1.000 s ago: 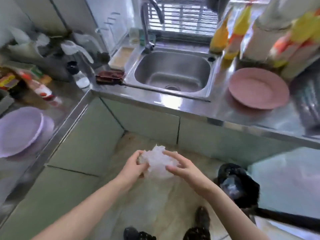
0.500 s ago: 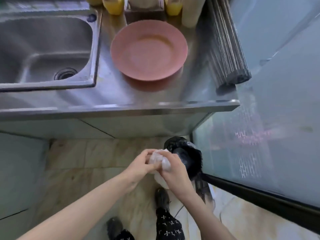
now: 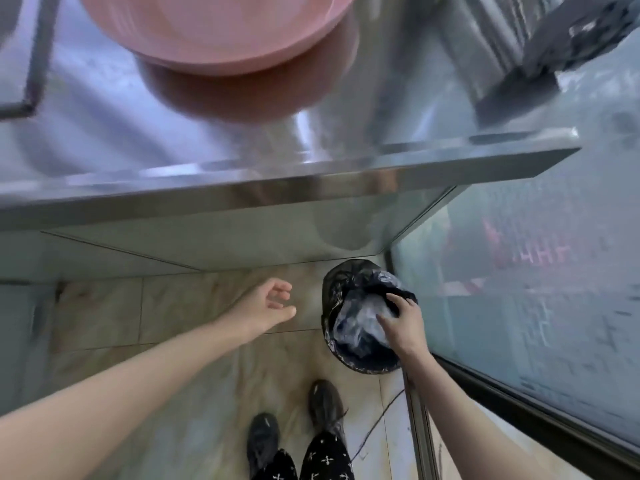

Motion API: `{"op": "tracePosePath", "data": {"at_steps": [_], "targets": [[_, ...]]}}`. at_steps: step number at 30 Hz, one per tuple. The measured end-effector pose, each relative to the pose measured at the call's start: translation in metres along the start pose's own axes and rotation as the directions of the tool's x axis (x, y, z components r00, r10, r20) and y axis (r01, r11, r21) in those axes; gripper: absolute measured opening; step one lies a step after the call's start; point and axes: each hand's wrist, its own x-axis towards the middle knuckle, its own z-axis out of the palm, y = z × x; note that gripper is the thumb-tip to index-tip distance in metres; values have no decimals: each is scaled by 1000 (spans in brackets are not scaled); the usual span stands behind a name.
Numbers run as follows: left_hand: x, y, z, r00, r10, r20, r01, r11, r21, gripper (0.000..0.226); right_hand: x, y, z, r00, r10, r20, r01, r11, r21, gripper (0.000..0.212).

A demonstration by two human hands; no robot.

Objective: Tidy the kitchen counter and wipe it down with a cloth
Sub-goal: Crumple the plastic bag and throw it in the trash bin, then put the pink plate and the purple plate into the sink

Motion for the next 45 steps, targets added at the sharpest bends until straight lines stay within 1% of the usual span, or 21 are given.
{"op": "tracePosePath", "data": {"at_steps": [2, 4, 7, 9, 10, 12, 13, 14, 15, 17, 19, 21, 23, 25, 29, 32, 35, 36, 39, 42, 45], "targets": [[-16, 23, -14, 998, 24, -49, -27, 998, -54, 26, -29, -37, -30, 994, -98, -48, 105, 982, 159, 28], [-40, 52, -32, 993, 76, -86, -85, 991, -103, 22, -70, -86, -65, 975, -196, -106, 220, 923, 314, 16], [-83, 101, -68, 976, 181, -120, -197, 971, -138, 17, -128, -167, -115, 921, -335, -197, 389, 793, 469, 19], [-108, 128, -93, 962, 224, -160, -247, 958, -145, 13, -149, -216, -137, 891, -392, -229, 452, 728, 515, 21], [-118, 139, -105, 954, 231, -190, -262, 952, -159, 11, -154, -238, -145, 887, -402, -228, 460, 718, 523, 19], [-134, 156, -126, 939, 218, -267, -276, 939, -204, 9, -150, -277, -150, 919, -359, -165, 389, 753, 530, 10], [-140, 162, -136, 932, 198, -303, -276, 931, -238, 9, -143, -293, -149, 940, -322, -110, 330, 782, 529, 13], [-146, 165, -145, 929, 174, -327, -268, 925, -268, 9, -136, -307, -145, 957, -285, -45, 264, 802, 536, 21], [-153, 166, -152, 930, 147, -336, -250, 925, -286, 9, -129, -319, -140, 968, -249, 19, 198, 811, 551, 27], [-162, 164, -163, 938, 101, -331, -207, 930, -304, 16, -117, -340, -126, 977, -183, 105, 86, 800, 594, 30], [-167, 154, -173, 947, 69, -315, -172, 935, -311, 23, -108, -351, -112, 985, -117, 129, 8, 774, 634, 27], [-169, 142, -185, 955, 52, -294, -143, 944, -299, 26, -108, -357, -106, 995, -57, 79, -9, 749, 663, 22], [-170, 134, -200, 963, 38, -267, -119, 948, -296, 30, -116, -361, -104, 999, -42, -2, 32, 750, 661, 19], [-170, 130, -218, 967, 25, -254, -119, 925, -360, 33, -133, -366, -108, 996, -72, -45, 83, 746, 660, 17], [-176, 130, -263, 967, -36, -254, -129, 787, -603, 43, -173, -384, -115, 983, -180, -34, 164, 783, 601, 17], [-186, 128, -300, 951, -38, -307, -198, 687, -699, 41, -202, -408, -108, 963, -269, -9, 234, 820, 522, 17], [-196, 112, -336, 934, -72, -350, -238, 606, -759, 34, -224, -437, -88, 938, -344, 43, 285, 837, 468, 18], [-198, 102, -347, 928, -83, -364, -246, 597, -764, 33, -228, -447, -79, 931, -359, 65, 294, 845, 446, 18], [-207, 68, -375, 902, -117, -416, -262, 618, -742, 34, -236, -475, -47, 907, -395, 148, 313, 866, 390, 15], [-214, 36, -397, 875, -195, -443, -249, 602, -758, 38, -241, -502, -12, 876, -413, 250, 314, 880, 356, 16], [-213, 6, -417, 831, -298, -469, -243, 563, -790, 26, -241, -526, 24, 851, -394, 347, 276, 898, 343, 17]]}}
